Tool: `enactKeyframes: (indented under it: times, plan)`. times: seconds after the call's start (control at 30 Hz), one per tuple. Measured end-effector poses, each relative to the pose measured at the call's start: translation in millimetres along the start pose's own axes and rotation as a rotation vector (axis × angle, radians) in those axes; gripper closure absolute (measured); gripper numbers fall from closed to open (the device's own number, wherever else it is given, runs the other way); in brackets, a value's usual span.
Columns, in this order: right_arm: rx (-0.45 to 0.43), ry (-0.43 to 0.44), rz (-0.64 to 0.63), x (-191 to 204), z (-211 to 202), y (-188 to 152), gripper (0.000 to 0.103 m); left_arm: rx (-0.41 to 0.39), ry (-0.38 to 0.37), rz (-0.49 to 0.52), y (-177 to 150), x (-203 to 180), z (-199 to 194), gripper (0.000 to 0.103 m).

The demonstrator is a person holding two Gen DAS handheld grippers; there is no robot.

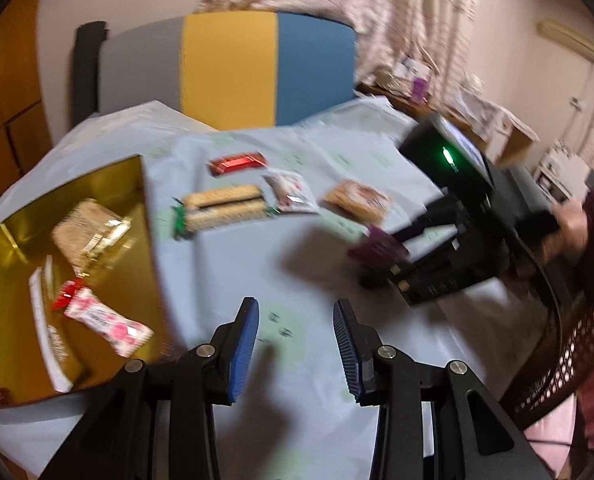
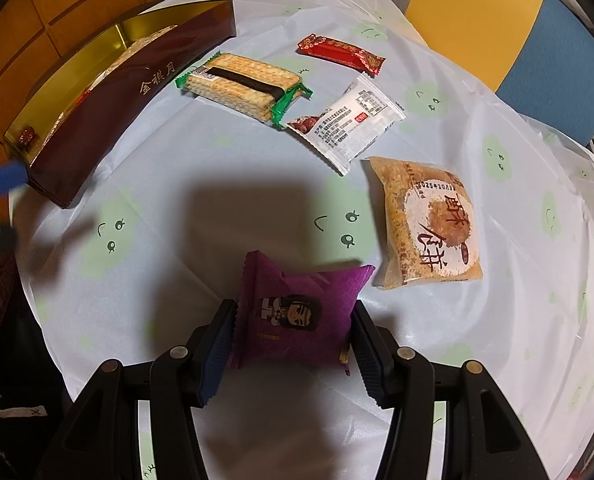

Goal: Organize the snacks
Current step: 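Carry the purple packet over the gold tin and open the right tool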

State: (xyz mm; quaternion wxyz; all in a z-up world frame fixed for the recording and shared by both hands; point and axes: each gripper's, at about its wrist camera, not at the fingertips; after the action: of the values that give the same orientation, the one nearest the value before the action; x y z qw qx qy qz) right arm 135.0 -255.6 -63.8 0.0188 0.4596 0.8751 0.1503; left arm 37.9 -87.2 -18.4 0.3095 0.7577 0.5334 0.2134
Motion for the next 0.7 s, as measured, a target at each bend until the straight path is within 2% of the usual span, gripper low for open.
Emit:
enactKeyframes:
  times: [0.13, 0.4, 0.63, 0.7]
  plan:
    - [0.000, -0.002, -0.002, 0.3, 0.1, 0.1, 0.047, 0.044, -0.016, 0.056, -12.8, -15.5, 13.7, 0.064]
    - [0.000, -0.003, -0.002, 0.6, -0.2, 0.0, 0.047, 0.087, -0.014, 0.083, -34.1, -19.9, 30.5, 0.064]
    - [-0.011, 0.008, 0.010, -0.9, -3.5, 2.0, 0.050, 0.048, -0.038, 0.058, -43.4, -15.0, 34.6, 0.063]
    - [-0.025, 0.022, 0.031, -4.3, -7.1, 4.5, 0.056, 0.045, -0.053, 0.043, -43.8, -12.2, 34.2, 0.063]
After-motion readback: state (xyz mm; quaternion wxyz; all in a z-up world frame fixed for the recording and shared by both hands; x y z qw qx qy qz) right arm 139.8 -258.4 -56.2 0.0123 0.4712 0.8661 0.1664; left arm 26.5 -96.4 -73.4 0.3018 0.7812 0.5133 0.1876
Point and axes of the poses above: each gripper's, at about its wrist camera, not at the fingertips, and z roughly the way its jaws point, x to its left, y to its top, and after that the axes turned 8 degrees about y, right-handed
